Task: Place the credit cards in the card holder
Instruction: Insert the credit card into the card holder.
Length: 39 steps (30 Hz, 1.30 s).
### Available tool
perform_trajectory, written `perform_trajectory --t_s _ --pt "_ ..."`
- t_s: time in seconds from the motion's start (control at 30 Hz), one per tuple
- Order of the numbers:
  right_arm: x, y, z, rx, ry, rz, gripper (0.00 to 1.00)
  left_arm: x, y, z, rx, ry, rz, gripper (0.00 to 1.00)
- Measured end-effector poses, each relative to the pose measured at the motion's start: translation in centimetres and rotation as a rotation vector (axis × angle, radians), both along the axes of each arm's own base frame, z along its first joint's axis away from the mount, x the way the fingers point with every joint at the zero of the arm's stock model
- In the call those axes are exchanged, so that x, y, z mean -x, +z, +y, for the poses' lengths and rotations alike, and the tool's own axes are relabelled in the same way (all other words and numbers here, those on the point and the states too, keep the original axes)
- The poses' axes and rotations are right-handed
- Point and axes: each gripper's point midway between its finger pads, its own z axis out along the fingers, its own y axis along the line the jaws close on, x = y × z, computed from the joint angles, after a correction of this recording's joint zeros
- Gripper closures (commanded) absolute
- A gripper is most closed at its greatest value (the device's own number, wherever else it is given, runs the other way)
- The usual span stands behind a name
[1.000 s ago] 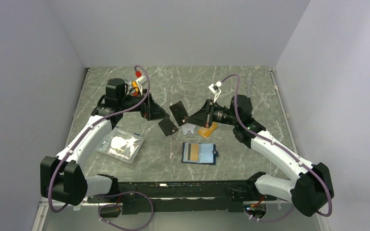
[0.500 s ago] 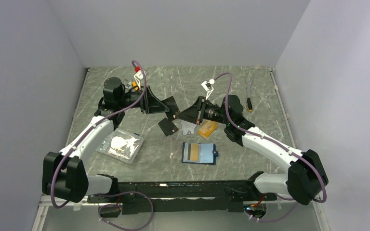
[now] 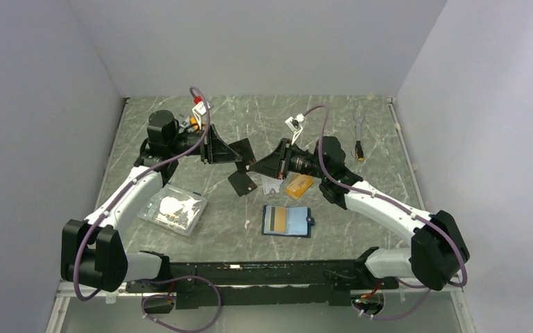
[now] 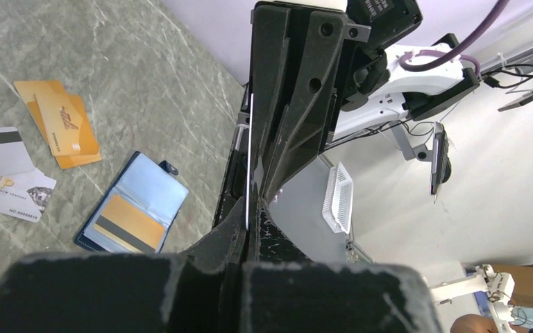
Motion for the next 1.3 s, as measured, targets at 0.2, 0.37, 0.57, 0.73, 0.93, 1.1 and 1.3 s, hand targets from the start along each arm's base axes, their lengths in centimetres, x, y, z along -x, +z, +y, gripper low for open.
perform_trajectory --t_s 0.2,0.37,0.57,0.73,0.93,1.1,1.3 --pt "0.2 0.2 0.1 0.072 0.062 -0.04 0.77 0.1 -0.1 0.1 -0.018 -0.009 0.0 1.0" --pt "0.2 0.7 -0.4 0.111 0.125 -0.065 0.78 0.2 0.1 0.0 -0.018 -0.014 -0.017 1.0" --pt "0.3 0.9 -0.9 0.131 0.161 -0.076 0.82 0.6 -0.1 0.0 -0.023 -0.031 -0.011 1.0" --pt "0.3 0.7 -1.1 0.132 0.173 -0.066 0.82 0.8 -0.3 -0.1 -0.027 -0.038 -0.006 1.0" --pt "0.4 0.8 -1.3 0.127 0.184 -0.056 0.81 1.0 -0.4 -0.3 -0.032 -0.049 -0.019 1.0" --pt "-0.2 1.2 -0.8 0.114 0.187 -0.053 0.81 1.2 -0.4 -0.4 -0.037 -0.055 -0.024 1.0" --pt "-0.8 1.7 -0.2 0.077 0.199 -0.041 0.88 1.4 -0.6 -0.5 -0.041 -0.063 -0.024 1.0"
